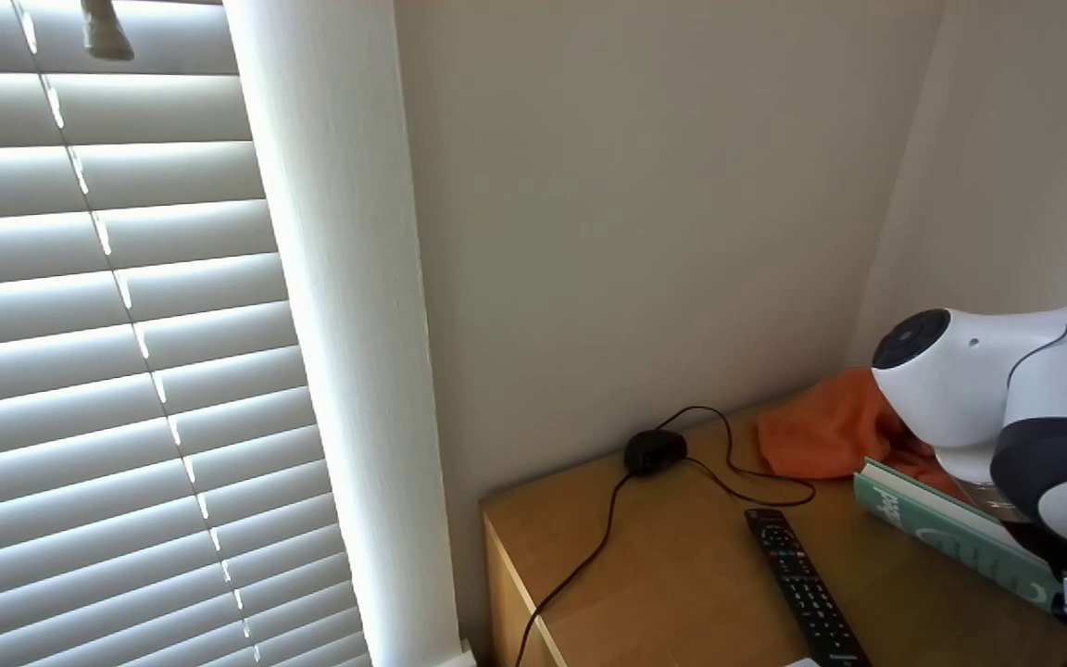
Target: Flip the light blue book on the cabinet top anticlockwise once
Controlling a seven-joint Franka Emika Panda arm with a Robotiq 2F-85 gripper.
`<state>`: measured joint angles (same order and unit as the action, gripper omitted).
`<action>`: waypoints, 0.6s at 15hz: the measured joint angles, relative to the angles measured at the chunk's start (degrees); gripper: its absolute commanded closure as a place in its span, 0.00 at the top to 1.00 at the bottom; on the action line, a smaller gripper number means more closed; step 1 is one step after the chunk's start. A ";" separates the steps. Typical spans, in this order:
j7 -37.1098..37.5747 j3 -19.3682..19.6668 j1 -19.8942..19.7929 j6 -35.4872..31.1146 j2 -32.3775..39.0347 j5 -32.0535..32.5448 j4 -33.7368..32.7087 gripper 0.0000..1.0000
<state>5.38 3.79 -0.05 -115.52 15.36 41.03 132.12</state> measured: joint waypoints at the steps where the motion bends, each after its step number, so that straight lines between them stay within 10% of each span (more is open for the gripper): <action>1: 0.18 0.08 -0.27 -0.60 0.00 0.00 -0.22 0.08; 7: 0.29 0.60 -1.93 -7.15 0.42 0.00 -1.20 0.67; 9: 0.27 0.61 -2.22 -10.95 2.25 0.00 -1.14 0.61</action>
<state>5.65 4.40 -2.27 -126.47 17.61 41.03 130.97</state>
